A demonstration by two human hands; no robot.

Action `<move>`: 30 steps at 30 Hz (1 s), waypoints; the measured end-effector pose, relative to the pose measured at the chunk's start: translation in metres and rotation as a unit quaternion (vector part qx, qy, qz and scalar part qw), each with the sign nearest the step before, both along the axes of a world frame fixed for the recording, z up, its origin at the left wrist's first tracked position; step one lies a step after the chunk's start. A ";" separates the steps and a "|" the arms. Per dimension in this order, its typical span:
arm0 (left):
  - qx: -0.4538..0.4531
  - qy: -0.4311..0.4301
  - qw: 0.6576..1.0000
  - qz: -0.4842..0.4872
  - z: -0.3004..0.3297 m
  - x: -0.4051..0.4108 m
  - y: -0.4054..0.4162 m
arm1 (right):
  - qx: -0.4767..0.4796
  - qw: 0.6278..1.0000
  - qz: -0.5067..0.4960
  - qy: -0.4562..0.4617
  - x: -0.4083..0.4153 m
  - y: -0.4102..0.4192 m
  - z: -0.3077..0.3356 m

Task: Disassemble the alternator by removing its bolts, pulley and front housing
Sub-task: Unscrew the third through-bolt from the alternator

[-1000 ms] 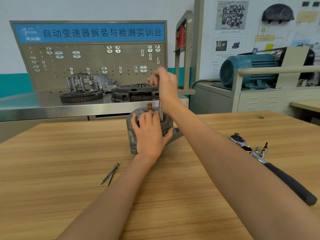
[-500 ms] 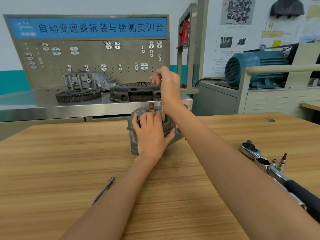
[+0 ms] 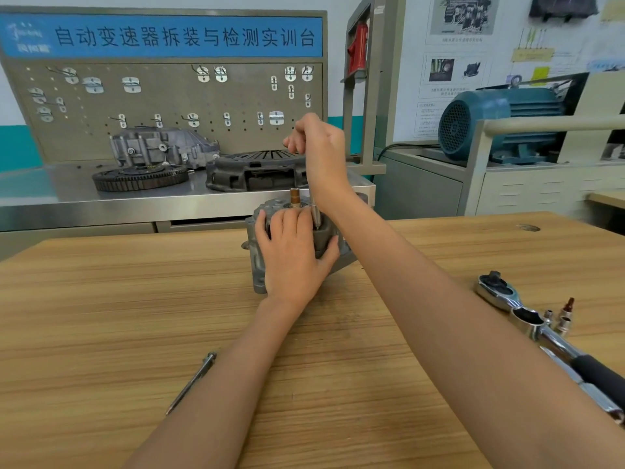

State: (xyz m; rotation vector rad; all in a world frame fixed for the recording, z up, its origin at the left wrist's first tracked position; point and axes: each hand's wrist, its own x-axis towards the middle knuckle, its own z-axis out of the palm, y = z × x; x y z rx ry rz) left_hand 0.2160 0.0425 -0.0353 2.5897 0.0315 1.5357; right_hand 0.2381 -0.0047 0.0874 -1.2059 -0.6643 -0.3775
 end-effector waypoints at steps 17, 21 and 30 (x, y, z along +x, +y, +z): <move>-0.332 0.170 0.851 -0.370 0.068 -0.018 0.020 | -0.078 0.994 -0.068 -0.036 0.001 -0.003 -0.003; -0.329 0.195 0.840 -0.384 0.072 -0.018 0.031 | -0.125 0.982 -0.115 -0.084 -0.002 0.000 -0.007; -0.348 0.163 0.890 -0.243 0.072 -0.009 0.025 | -0.300 0.822 -0.459 -0.152 -0.012 0.012 -0.016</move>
